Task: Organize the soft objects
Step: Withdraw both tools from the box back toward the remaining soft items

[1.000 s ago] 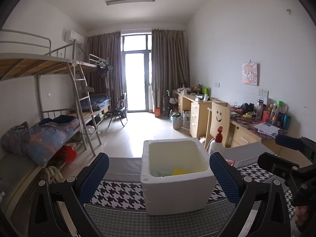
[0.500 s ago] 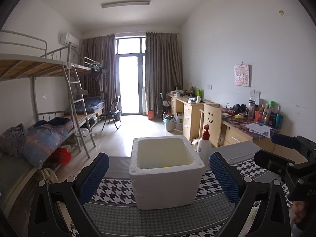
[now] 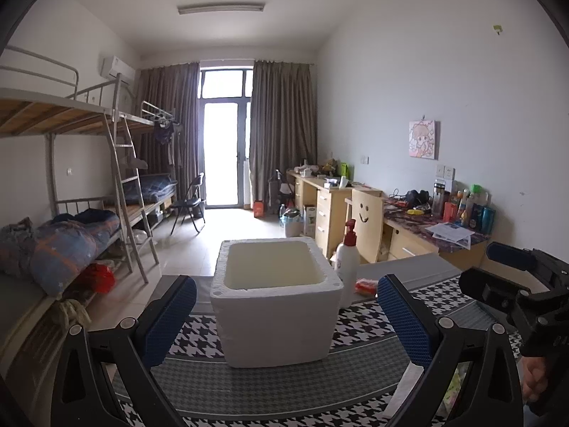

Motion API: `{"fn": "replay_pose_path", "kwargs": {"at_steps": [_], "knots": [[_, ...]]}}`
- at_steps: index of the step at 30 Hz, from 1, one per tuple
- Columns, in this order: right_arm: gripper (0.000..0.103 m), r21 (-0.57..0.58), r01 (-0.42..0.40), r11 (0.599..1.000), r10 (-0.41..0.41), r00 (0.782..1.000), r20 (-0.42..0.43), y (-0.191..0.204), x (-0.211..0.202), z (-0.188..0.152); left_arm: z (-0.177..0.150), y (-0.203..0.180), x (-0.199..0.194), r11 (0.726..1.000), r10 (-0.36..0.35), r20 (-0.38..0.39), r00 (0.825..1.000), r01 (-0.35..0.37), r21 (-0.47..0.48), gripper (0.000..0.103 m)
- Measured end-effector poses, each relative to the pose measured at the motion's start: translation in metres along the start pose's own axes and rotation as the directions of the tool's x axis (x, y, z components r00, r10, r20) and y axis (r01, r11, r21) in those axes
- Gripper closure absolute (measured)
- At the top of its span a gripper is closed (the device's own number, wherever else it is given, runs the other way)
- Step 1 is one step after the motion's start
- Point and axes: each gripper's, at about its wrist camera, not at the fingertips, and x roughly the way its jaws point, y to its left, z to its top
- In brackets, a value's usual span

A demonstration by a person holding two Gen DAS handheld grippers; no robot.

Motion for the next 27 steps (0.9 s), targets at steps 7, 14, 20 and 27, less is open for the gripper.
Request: {"fn": "replay_pose_path", "kwargs": {"at_steps": [7,14,20,27], "knots": [[0.005,-0.013,0.035,0.999,-0.035,0.999,0.018,0.003,-0.014,-0.012,-0.012,-0.006,-0.006,0.999,-0.037,0.001,0.999,0.037,-0.001,0.001],[0.005,-0.011,0.049,0.999,-0.049,0.999,0.02,0.001,-0.021,-0.022,-0.02,-0.015,-0.011,0.997,-0.077,0.008,0.997,0.077,0.005,0.001],[0.005,0.001,0.095,0.996,-0.095,0.995,0.032,-0.004,-0.028,-0.032,-0.028,-0.021,-0.014,0.997,-0.075,0.027,0.997,0.075,0.012,0.001],[0.005,0.025,0.104,0.994,-0.104,0.994,0.022,-0.013,-0.031,-0.041,-0.035,-0.029,-0.013,0.994,-0.105,0.025,0.994,0.105,0.011,0.001]]}}
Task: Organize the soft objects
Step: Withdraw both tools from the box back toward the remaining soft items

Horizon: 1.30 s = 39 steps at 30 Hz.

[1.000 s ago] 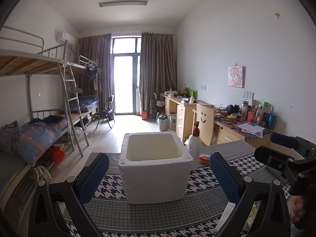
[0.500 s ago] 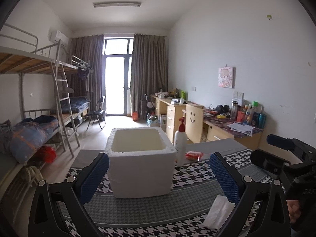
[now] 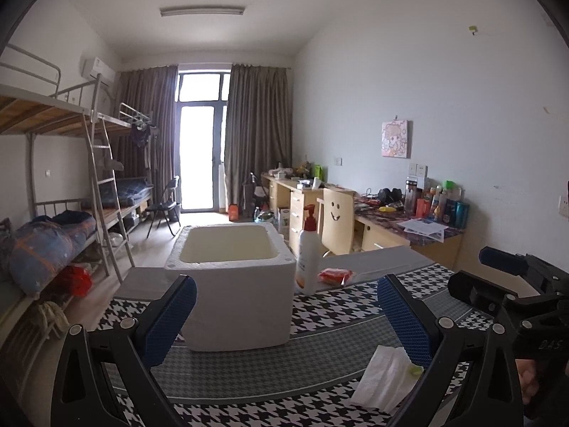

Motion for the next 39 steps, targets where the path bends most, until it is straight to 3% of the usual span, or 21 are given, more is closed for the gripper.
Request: {"fn": "replay_pose_path", "kwargs": {"at_steps": [18,39], "knots": [[0.005,0.037,0.077,0.996,-0.076,0.997,-0.029,-0.024,-0.006,-0.02,-0.023,-0.03,0.016,0.993,-0.116,-0.065,0.991,0.117,0.01,0.001],[0.005,0.078,0.16,0.984,-0.152,0.983,-0.099,-0.05,-0.01,-0.05,-0.042,-0.05,0.045,0.983,-0.178,-0.158,0.971,0.184,0.026,0.001]]}}
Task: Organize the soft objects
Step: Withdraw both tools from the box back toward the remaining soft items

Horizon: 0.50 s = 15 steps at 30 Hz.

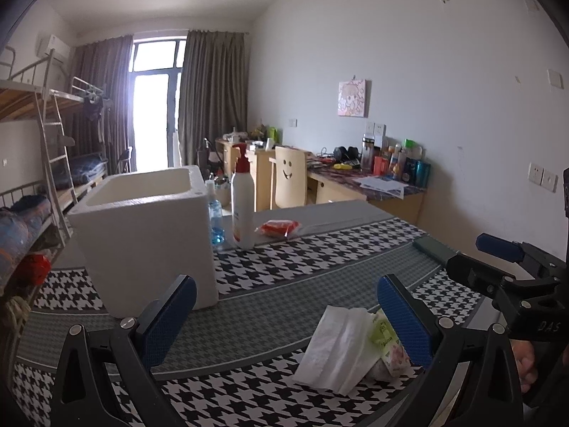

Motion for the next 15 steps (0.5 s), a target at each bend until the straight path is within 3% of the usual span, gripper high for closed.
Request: {"fn": "replay_pose_path", "kwargs": {"at_steps": [15], "knots": [[0.005,0.036,0.034,0.999,-0.032,0.998,-0.057,-0.018,0.008,-0.022,-0.021,-0.014,0.031,0.997,-0.063,-0.103,0.993,0.066,0.029,0.001]]}}
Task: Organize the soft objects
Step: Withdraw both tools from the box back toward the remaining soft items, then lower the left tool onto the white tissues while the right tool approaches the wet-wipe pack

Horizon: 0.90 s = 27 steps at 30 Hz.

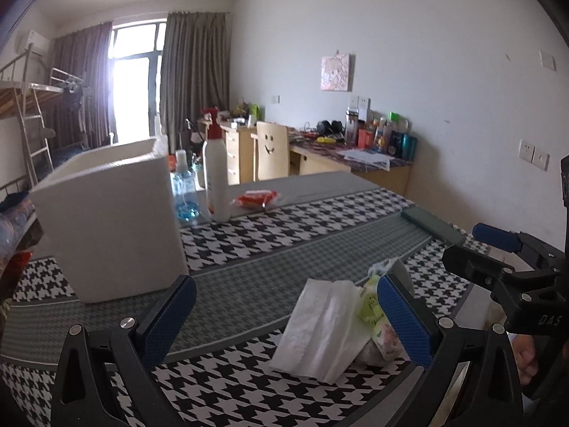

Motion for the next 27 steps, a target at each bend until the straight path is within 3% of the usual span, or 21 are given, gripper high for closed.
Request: {"fn": "replay_pose_path", "kwargs": {"at_steps": [18,27], "knots": [[0.005,0.025,0.015,1.0,-0.012,0.996,-0.089,-0.013,0.02,-0.021,-0.019,-0.006,0.039,0.998,-0.059,-0.152,0.987,0.061,0.008,0.001],[0.005,0.039,0.013,0.999,-0.008,0.993,-0.118,-0.018,0.027,-0.026,-0.028,-0.013,0.056,0.994,-0.097,-0.228,0.969,0.105,0.024,0.013]]}}
